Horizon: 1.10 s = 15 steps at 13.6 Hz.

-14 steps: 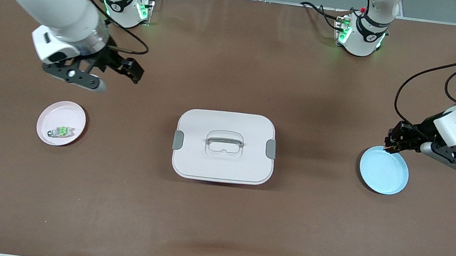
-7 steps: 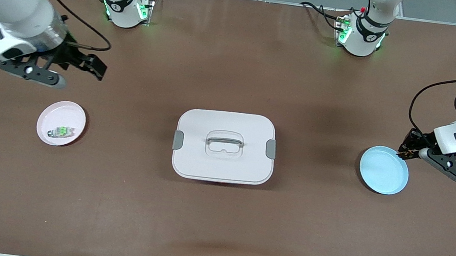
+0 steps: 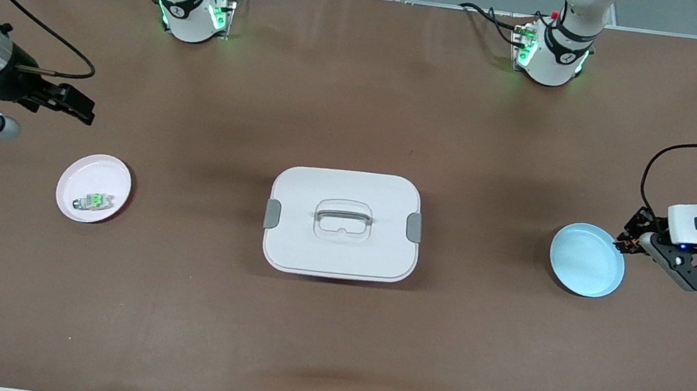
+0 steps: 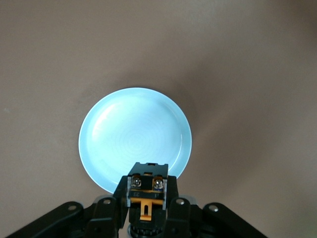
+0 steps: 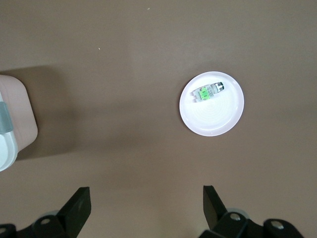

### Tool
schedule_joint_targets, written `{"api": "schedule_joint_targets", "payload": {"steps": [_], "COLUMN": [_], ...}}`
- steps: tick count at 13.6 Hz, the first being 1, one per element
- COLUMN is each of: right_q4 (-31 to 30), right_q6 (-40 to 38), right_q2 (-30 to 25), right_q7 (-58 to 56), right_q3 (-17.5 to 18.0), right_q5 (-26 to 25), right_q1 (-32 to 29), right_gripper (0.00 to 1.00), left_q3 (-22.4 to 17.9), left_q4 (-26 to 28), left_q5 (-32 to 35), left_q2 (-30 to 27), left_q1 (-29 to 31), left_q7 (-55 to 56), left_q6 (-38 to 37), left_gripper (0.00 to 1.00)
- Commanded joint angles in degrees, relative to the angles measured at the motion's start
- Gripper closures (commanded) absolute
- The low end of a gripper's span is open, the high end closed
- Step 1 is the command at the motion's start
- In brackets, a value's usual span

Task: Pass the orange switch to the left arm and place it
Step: 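Move the left gripper over the blue plate while the right gripper returns, then lower the switch onto the blue plate and open the left gripper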

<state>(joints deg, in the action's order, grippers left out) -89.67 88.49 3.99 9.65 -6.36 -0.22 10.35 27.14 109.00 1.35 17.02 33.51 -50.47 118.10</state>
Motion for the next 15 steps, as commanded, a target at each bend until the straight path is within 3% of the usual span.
{"api": "schedule_joint_targets", "payload": {"steps": [1, 15], "right_q4": [-0.9, 2.3], "right_q6": [0.5, -0.2], "right_q2": [-1.2, -1.0], "right_q7": [-5.6, -6.5], "right_q3": [1.2, 1.0], "right_q5": [0.7, 0.0], "right_q1": [-4.6, -6.7], "right_gripper": [0.00, 0.00], "left_q3": [0.6, 0.6], "left_q4": [-1.2, -1.2], "left_q5": [3.6, 13.4], "left_q2": [2.0, 7.2], "left_q1": [0.4, 0.5], "left_q7": [-4.0, -21.0], "left_q6": [0.5, 7.8], "left_gripper": [1.00, 1.00]}}
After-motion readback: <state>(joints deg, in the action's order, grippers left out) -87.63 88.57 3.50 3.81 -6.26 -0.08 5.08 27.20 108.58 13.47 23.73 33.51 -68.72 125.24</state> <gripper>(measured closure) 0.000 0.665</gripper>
